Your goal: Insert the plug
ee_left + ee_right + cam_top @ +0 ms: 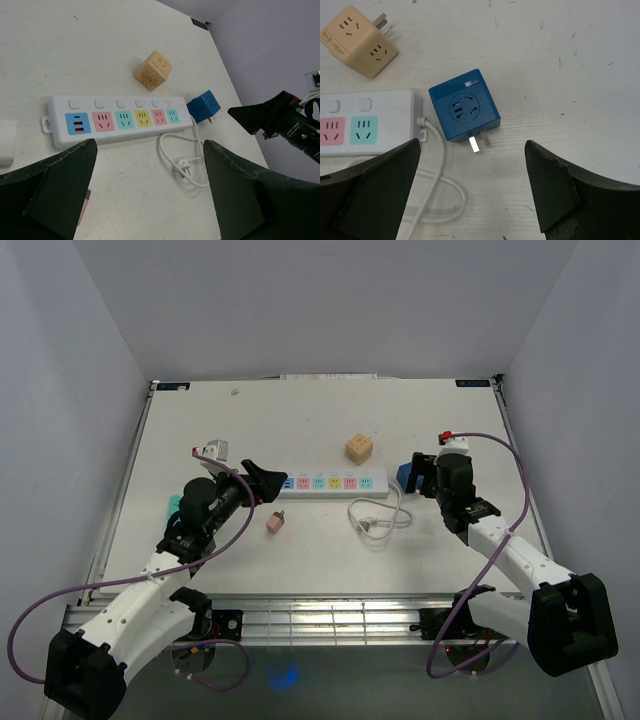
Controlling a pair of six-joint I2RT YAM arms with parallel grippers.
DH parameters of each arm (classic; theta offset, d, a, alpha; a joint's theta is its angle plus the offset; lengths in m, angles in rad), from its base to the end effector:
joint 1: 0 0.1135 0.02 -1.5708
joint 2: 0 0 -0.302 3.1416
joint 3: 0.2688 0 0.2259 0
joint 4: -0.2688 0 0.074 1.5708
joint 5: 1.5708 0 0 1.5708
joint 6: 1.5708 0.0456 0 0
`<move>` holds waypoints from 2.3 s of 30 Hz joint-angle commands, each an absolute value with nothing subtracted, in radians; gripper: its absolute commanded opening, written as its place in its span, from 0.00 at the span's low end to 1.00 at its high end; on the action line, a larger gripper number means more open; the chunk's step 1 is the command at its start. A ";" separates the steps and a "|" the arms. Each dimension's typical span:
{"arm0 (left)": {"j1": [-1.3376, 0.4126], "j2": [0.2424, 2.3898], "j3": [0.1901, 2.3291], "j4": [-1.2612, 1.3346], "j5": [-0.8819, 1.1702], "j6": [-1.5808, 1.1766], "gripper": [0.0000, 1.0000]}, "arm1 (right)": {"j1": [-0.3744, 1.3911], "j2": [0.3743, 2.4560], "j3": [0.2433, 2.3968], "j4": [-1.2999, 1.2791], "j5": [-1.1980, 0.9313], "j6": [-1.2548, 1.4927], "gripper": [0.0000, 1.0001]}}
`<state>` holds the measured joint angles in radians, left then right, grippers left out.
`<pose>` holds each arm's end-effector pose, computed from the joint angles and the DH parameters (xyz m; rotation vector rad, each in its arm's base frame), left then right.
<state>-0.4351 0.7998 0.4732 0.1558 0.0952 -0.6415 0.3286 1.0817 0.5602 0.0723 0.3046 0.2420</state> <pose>0.1367 -0.0683 0.2968 -0.1149 1.8187 -0.8607 0.1963 0.0525 0.2726 0.1055 1.9956 0.0586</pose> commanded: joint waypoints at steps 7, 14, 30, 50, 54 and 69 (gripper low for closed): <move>-0.434 0.798 0.503 0.166 0.110 -0.644 0.98 | 0.328 1.270 0.712 0.067 0.291 0.163 0.94; -0.434 0.808 0.500 0.169 0.112 -0.643 0.98 | 0.328 1.368 0.768 0.054 0.307 0.160 0.90; -0.434 0.845 0.503 0.187 0.141 -0.650 0.98 | 0.328 1.525 0.867 0.005 0.282 0.155 0.87; -0.434 0.917 0.506 0.247 0.209 -0.678 0.98 | 0.336 1.395 0.807 -0.012 0.190 0.193 0.49; -0.434 0.982 0.520 0.258 0.219 -0.710 0.97 | 0.377 1.269 0.752 0.031 0.209 0.198 0.47; -0.434 1.130 0.545 0.341 0.379 -0.773 0.98 | 0.556 0.971 0.555 0.273 0.101 0.206 0.44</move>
